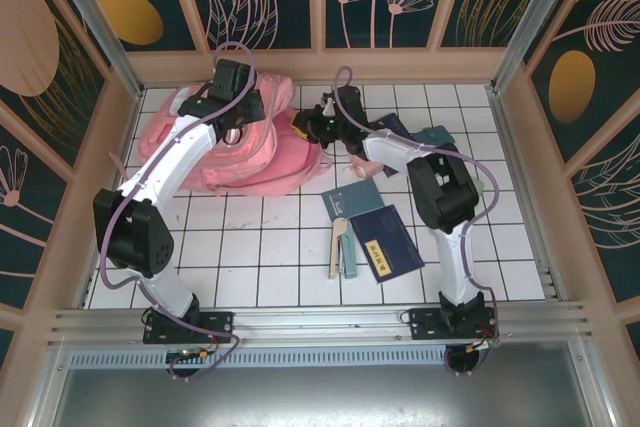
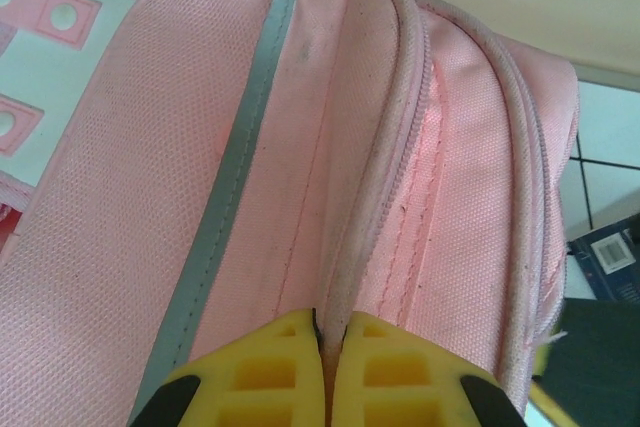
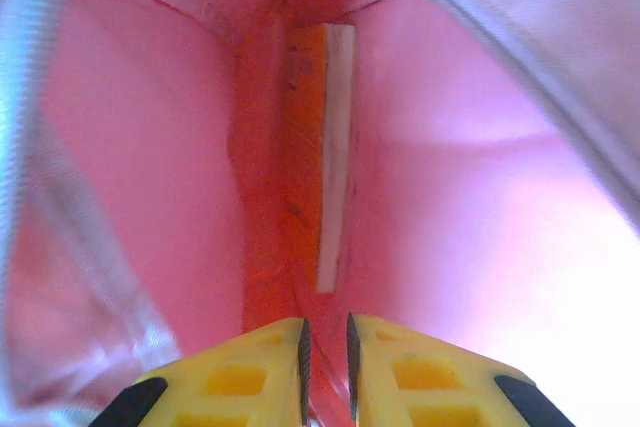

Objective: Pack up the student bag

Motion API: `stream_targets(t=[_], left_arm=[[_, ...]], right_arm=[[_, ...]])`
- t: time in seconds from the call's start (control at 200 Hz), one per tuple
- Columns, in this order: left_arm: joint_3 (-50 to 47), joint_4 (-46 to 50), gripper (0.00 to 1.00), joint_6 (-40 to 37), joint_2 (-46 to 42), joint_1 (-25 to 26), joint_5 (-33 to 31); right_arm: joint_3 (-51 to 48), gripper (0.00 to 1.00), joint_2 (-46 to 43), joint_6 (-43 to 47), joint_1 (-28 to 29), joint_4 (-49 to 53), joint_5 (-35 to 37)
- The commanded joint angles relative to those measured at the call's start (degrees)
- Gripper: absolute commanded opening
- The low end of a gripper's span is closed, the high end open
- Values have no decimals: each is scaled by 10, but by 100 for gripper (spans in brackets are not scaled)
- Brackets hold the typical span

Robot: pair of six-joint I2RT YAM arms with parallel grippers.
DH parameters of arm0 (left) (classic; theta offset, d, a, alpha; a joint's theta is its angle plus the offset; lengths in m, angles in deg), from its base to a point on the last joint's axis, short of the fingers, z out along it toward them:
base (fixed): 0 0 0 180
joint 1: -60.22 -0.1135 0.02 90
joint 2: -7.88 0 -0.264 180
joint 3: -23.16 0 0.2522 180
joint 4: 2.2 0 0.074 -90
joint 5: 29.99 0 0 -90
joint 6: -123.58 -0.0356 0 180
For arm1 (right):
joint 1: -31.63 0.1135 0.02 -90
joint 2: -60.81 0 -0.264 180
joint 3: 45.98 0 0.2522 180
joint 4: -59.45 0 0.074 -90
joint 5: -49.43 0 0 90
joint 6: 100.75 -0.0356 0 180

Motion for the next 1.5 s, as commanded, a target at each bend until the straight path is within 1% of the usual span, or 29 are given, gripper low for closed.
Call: stream_targets(t=[0.0, 0.07, 0.155, 0.205, 0.26, 0.33, 0.42, 0.49, 0.57, 0.645, 0.7, 0.765, 0.896, 1.036, 1.161, 1.251, 1.391, 1.496], left_arm=[[-13, -24, 0, -12, -6, -10, -45], [-23, -28, 0, -13, 12, -10, -35], [-32, -28, 0, -10, 18, -10, -3], [-39, -33, 9, -9, 21, -10, 21], [-50, -41, 13, -5, 21, -9, 46], [-63, -54, 22, 3, 19, -10, 79], [-75, -71, 39, 16, 16, -8, 116], [-77, -83, 47, 28, 18, -4, 140], [-71, -93, 52, 37, 23, 6, 158], [-58, -98, 54, 43, 37, 22, 163], [-47, -100, 57, 46, 51, 32, 166], [-31, -100, 57, 50, 72, 44, 172], [-1, -100, 58, 55, 107, 65, 175], [34, -97, 57, 57, 139, 72, 182], [62, -92, 57, 58, 163, 73, 189], [79, -89, 57, 59, 180, 74, 193], [102, -90, 57, 65, 208, 74, 201], [119, -97, 54, 78, 234, 75, 218]], right_arm=[[-45, 20, -58, 51, -21, 46, 26], [-76, 20, -93, 69, -34, 60, 39], [-110, 22, -135, 99, -48, 86, 57], [-127, 23, -160, 120, -57, 106, 72], [-146, 26, -185, 143, -66, 129, 89], [-170, 30, -213, 170, -81, 159, 111], [-213, 32, -243, 195, -108, 174, 131], [-247, 33, -263, 207, -135, 176, 140], [-273, 33, -279, 228, -161, 179, 155], [-280, 33, -279, 255, -175, 184, 171], [-276, 33, -270, 274, -184, 187, 176], [-266, 34, -251, 291, -191, 190, 179], [-236, 34, -200, 300, -201, 190, 175], [-181, 34, -138, 309, -198, 191, 166], [-122, 34, -78, 322, -187, 212, 167], [-99, 34, -50, 328, -169, 226, 155], [-114, 34, -54, 324, -134, 220, 143], [-137, 34, -68, 311, -111, 212, 138]])
